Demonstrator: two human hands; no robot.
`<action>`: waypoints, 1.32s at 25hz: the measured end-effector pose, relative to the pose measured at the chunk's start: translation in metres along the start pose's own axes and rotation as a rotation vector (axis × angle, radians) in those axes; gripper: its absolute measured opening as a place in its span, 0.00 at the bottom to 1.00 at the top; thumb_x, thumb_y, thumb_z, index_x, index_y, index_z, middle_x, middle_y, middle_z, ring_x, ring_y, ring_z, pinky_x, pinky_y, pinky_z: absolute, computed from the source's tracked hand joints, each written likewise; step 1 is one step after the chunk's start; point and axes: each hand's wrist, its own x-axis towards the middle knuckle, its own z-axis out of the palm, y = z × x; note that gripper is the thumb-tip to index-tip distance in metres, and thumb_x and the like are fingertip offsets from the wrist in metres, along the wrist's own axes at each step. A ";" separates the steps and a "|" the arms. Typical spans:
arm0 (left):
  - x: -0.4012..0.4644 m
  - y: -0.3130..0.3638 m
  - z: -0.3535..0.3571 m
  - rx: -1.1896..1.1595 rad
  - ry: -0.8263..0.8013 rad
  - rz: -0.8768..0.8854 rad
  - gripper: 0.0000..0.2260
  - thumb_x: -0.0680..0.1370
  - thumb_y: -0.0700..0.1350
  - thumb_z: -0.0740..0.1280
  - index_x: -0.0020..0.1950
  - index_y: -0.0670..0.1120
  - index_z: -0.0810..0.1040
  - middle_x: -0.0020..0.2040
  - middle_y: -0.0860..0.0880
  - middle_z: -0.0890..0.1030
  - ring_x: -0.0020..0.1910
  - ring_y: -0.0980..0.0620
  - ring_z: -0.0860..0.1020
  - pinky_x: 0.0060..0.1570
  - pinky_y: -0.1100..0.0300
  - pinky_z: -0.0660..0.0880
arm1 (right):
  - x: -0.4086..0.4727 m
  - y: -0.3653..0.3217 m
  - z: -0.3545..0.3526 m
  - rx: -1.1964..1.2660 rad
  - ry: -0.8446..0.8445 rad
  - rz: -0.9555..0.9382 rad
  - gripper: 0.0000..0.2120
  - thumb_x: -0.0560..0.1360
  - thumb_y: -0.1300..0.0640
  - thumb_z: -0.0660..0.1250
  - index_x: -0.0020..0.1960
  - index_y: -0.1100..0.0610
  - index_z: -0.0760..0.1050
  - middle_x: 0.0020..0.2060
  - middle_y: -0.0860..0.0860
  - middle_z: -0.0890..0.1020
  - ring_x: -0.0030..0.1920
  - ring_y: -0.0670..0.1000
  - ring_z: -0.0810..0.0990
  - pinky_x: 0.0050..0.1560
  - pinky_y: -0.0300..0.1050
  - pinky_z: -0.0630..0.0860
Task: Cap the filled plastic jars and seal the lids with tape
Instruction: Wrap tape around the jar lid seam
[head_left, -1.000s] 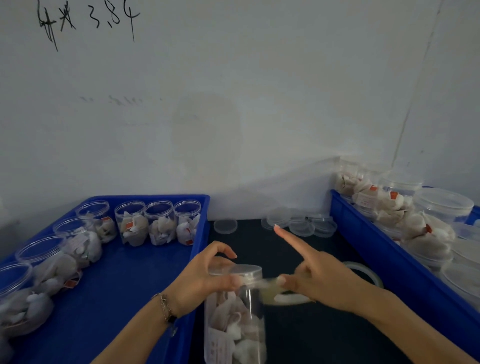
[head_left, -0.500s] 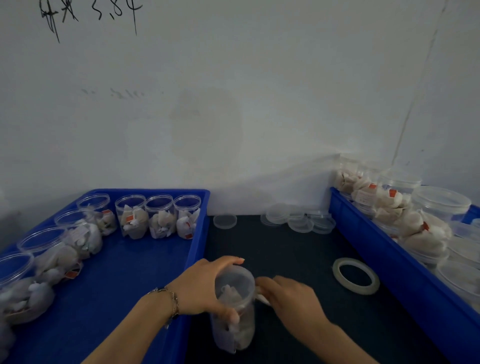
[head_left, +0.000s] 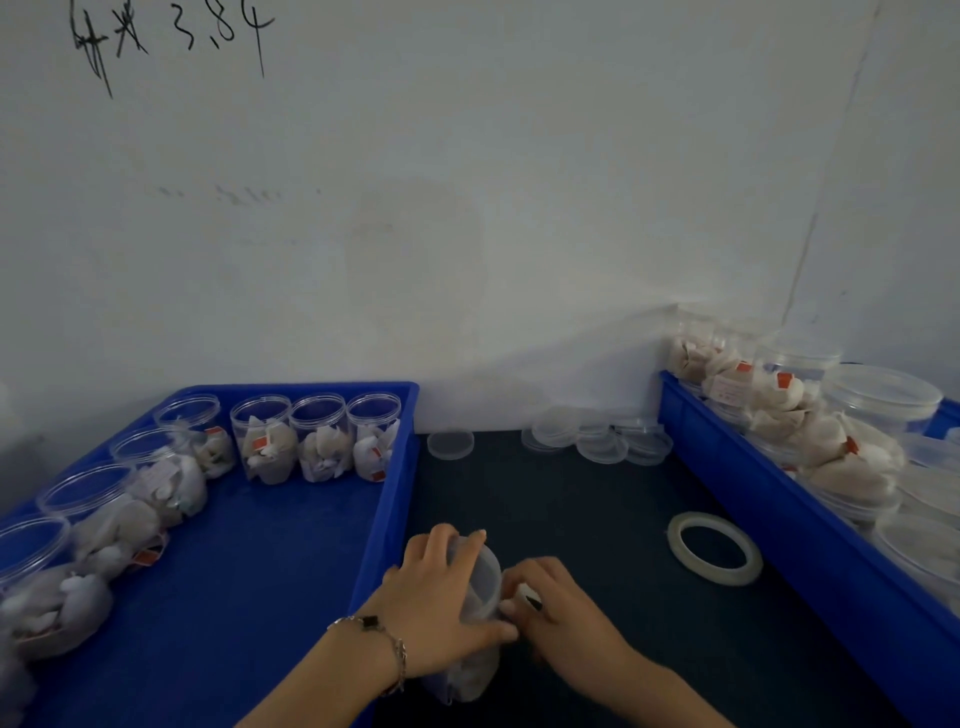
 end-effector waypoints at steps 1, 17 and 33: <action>0.001 -0.002 0.001 -0.019 0.006 0.016 0.43 0.69 0.71 0.61 0.76 0.60 0.41 0.69 0.55 0.52 0.67 0.51 0.56 0.66 0.52 0.65 | -0.001 0.000 -0.006 -0.083 -0.016 -0.038 0.05 0.80 0.48 0.59 0.52 0.44 0.73 0.61 0.40 0.65 0.49 0.41 0.75 0.50 0.39 0.75; 0.000 -0.002 -0.002 0.151 0.151 0.054 0.25 0.72 0.68 0.54 0.66 0.61 0.58 0.62 0.53 0.63 0.56 0.51 0.64 0.47 0.59 0.68 | 0.001 -0.026 -0.031 -0.618 0.165 -0.370 0.07 0.66 0.47 0.74 0.35 0.46 0.77 0.43 0.44 0.78 0.32 0.38 0.75 0.27 0.28 0.63; -0.005 0.009 -0.001 0.031 0.186 -0.068 0.24 0.68 0.71 0.55 0.61 0.62 0.63 0.54 0.55 0.68 0.50 0.54 0.66 0.43 0.60 0.66 | 0.007 -0.013 -0.030 -0.461 -0.074 -0.236 0.14 0.82 0.50 0.52 0.58 0.53 0.74 0.55 0.48 0.72 0.46 0.46 0.74 0.46 0.40 0.71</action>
